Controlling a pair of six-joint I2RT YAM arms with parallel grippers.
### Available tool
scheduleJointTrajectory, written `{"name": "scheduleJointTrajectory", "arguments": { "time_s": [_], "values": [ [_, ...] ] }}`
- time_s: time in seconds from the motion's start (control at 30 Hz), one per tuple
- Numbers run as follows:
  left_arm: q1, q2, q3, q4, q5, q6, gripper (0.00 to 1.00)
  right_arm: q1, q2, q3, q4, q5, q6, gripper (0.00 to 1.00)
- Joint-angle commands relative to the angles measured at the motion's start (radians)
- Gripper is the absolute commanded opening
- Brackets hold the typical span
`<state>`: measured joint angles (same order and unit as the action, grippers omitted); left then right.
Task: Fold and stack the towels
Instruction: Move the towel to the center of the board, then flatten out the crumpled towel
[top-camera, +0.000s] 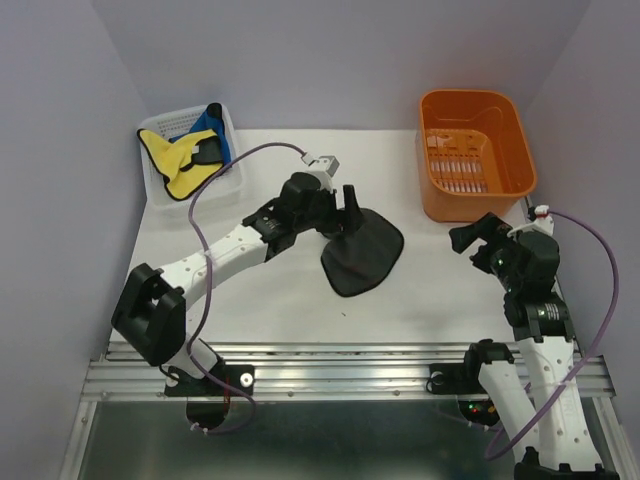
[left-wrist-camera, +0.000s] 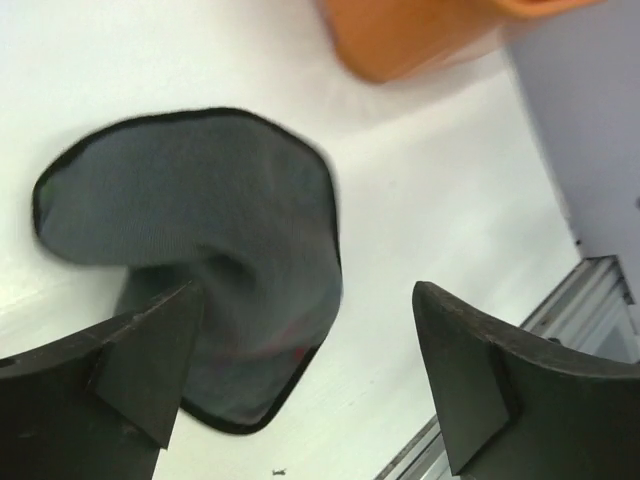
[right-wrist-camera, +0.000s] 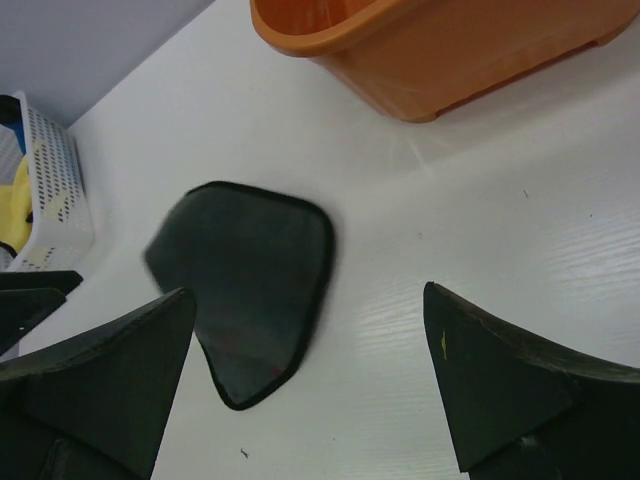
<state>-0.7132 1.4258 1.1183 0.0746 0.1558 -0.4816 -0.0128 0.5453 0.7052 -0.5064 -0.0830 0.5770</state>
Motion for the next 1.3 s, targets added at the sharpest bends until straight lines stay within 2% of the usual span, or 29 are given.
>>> {"name": "scheduleJointTrajectory", "arguments": {
  "time_s": [0.0,0.1,0.13,0.2,0.3,0.33,0.37,0.47,0.7,0.87,0.97,1.1,1.27],
  "values": [
    [-0.006,-0.004,-0.008,-0.025,-0.044,-0.006,0.99,-0.004,0.027,-0.016,-0.017,-0.058,-0.002,1.0],
    [-0.006,-0.044,-0.07,-0.042,-0.149,-0.021,0.99,-0.004,0.027,-0.032,0.011,-0.161,-0.022,1.0],
    [-0.003,-0.065,-0.09,-0.05,-0.226,-0.032,0.99,-0.004,0.031,-0.039,0.015,-0.188,-0.017,1.0],
    [0.001,-0.079,-0.159,-0.067,-0.255,-0.089,0.99,-0.004,0.056,-0.071,0.032,-0.245,-0.011,1.0],
    [0.004,-0.096,-0.279,-0.024,-0.19,-0.152,0.99,-0.003,0.109,-0.11,0.063,-0.216,-0.011,1.0],
    [0.0,-0.093,-0.31,-0.009,-0.129,-0.161,0.99,-0.003,0.129,-0.116,0.069,-0.209,-0.012,1.0],
    [-0.006,-0.09,-0.363,0.007,-0.122,-0.175,0.99,-0.003,0.149,-0.121,0.075,-0.204,-0.016,1.0],
    [-0.077,-0.033,-0.393,0.024,-0.148,-0.221,0.99,0.011,0.222,-0.128,0.111,-0.195,-0.022,1.0],
    [-0.173,0.126,-0.293,-0.038,-0.235,-0.276,0.99,0.166,0.349,-0.082,0.123,0.051,-0.006,1.0],
    [-0.235,0.22,-0.181,-0.191,-0.395,-0.321,0.96,0.183,0.387,-0.121,0.184,0.075,0.015,1.0],
    [-0.261,0.258,-0.15,-0.245,-0.426,-0.342,0.93,0.183,0.381,-0.13,0.207,0.077,0.001,1.0],
    [-0.291,0.301,-0.114,-0.317,-0.501,-0.383,0.82,0.183,0.381,-0.125,0.212,0.077,-0.006,1.0],
    [-0.344,0.386,-0.048,-0.363,-0.548,-0.379,0.78,0.183,0.396,-0.136,0.23,0.077,-0.008,1.0]
  ]
}}
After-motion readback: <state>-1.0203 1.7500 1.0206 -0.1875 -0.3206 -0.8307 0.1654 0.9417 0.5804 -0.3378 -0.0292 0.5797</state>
